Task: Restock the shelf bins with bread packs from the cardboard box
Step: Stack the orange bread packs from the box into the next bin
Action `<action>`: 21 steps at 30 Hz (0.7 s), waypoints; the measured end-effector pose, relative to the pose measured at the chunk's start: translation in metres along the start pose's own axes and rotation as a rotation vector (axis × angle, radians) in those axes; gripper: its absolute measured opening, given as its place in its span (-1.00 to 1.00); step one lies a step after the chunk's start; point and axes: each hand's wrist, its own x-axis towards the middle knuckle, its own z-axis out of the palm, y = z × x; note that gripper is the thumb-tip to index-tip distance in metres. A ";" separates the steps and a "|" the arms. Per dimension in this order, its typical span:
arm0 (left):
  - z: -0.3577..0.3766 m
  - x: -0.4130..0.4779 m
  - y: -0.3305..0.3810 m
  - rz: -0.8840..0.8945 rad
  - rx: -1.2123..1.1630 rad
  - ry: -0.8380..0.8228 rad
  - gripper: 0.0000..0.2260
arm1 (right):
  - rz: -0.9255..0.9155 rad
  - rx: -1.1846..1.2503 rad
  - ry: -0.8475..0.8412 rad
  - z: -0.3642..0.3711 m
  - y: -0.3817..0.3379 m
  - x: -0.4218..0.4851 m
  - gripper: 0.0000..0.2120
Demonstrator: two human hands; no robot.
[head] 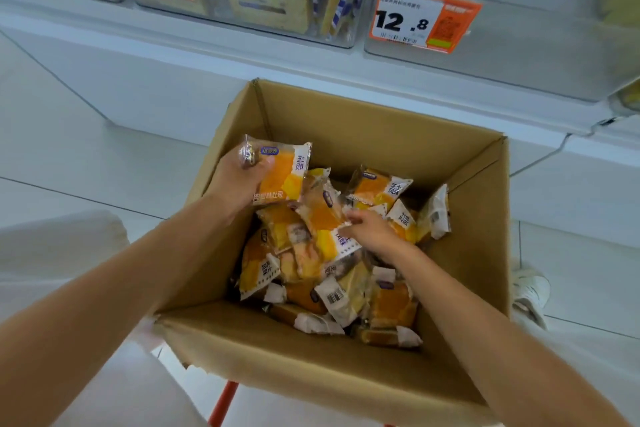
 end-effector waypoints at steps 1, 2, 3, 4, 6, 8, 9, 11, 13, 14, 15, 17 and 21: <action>-0.001 0.000 0.010 0.057 0.055 0.016 -0.84 | -0.067 -0.037 0.026 -0.025 -0.006 -0.013 -0.56; -0.002 0.000 0.018 0.100 0.091 0.008 -0.84 | -0.126 -0.068 0.040 -0.049 -0.015 -0.028 -0.58; 0.000 0.000 0.026 0.127 0.109 -0.025 -0.85 | -0.181 -0.079 0.038 -0.070 -0.025 -0.042 -0.61; 0.004 -0.002 0.036 0.125 0.121 -0.078 -0.89 | -0.237 -0.062 0.022 -0.087 -0.036 -0.057 -0.66; 0.015 -0.012 0.058 0.078 0.102 -0.202 -0.85 | -0.330 -0.029 0.033 -0.109 -0.058 -0.079 -0.75; 0.030 -0.024 0.081 0.043 0.063 -0.348 -0.67 | -0.392 0.002 0.126 -0.119 -0.076 -0.092 -0.78; 0.036 -0.031 0.092 0.063 0.064 -0.392 -0.66 | -0.412 0.050 0.160 -0.121 -0.083 -0.097 -0.77; 0.047 -0.041 0.107 0.114 0.031 -0.431 -0.81 | -0.462 0.155 0.240 -0.121 -0.093 -0.108 -0.66; 0.050 -0.045 0.120 0.121 -0.046 -0.393 -0.80 | -0.478 0.220 0.349 -0.125 -0.098 -0.116 -0.42; 0.050 -0.047 0.127 0.126 -0.073 -0.372 -0.79 | -0.470 0.244 0.363 -0.129 -0.100 -0.121 -0.23; 0.048 -0.046 0.136 0.132 -0.100 -0.368 -0.74 | -0.459 0.277 0.335 -0.133 -0.101 -0.124 -0.05; 0.048 -0.048 0.158 0.170 -0.148 -0.424 -0.66 | -0.467 0.372 0.221 -0.146 -0.107 -0.127 0.10; 0.058 -0.041 0.212 0.329 -0.085 -0.405 -0.73 | -0.555 0.565 0.166 -0.184 -0.135 -0.133 -0.07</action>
